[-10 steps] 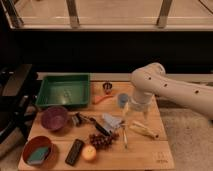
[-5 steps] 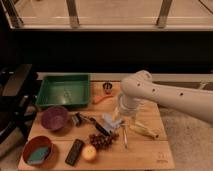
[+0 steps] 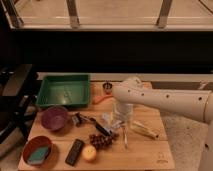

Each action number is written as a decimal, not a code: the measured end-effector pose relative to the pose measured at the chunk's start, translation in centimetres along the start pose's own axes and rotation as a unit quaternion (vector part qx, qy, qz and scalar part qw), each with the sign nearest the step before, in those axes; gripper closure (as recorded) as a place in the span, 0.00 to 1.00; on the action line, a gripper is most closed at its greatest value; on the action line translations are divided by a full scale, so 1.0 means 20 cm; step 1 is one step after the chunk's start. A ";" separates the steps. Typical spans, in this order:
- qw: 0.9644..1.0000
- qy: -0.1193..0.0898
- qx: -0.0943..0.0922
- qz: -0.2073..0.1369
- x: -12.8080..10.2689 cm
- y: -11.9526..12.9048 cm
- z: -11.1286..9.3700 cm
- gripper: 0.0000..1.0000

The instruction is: Place fork in purple bowl

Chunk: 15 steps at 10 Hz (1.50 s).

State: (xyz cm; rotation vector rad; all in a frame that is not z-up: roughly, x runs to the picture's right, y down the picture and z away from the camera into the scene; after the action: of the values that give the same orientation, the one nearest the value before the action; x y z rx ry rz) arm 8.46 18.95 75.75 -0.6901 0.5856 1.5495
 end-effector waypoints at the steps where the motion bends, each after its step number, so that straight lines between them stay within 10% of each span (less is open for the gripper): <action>1: 1.000 0.013 0.003 0.011 0.00 -0.04 0.02 0.32; 7: 0.995 0.084 -0.005 0.052 -0.06 -0.16 0.39 0.32; 11: 0.994 0.095 -0.006 0.061 -0.08 -0.18 0.42 0.33; 15: 0.993 0.098 -0.005 0.063 -0.08 -0.18 0.42 0.66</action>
State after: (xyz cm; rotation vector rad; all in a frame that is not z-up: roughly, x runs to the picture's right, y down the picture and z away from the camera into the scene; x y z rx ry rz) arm 11.44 24.28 82.73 -0.8316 0.7813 1.6126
